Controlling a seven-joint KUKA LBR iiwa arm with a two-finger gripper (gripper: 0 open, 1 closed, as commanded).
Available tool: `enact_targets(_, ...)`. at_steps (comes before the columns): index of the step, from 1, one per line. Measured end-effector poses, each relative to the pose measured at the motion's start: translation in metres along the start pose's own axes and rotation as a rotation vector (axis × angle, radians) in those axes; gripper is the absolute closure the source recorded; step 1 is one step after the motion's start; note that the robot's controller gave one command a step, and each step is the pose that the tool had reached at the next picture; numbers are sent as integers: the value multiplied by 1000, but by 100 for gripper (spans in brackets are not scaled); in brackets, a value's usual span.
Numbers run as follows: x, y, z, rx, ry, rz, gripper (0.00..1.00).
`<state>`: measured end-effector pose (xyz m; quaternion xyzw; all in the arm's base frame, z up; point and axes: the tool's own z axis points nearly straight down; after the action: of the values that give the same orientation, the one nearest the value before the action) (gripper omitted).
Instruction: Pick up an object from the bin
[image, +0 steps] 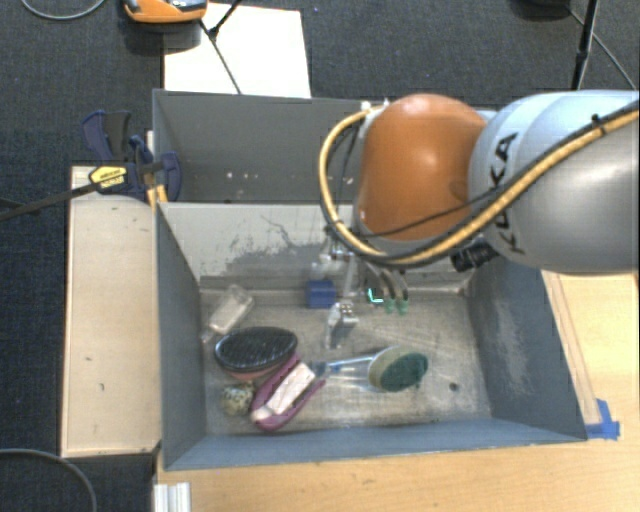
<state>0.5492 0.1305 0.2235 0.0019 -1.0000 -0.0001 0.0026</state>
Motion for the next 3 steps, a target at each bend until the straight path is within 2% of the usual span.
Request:
enact_targets(1,-16,-21,120,-4,-19,38,0)
enact_targets(2,31,53,131,1,-12,11,0)
enact_targets(3,31,50,133,1,-8,21,100)
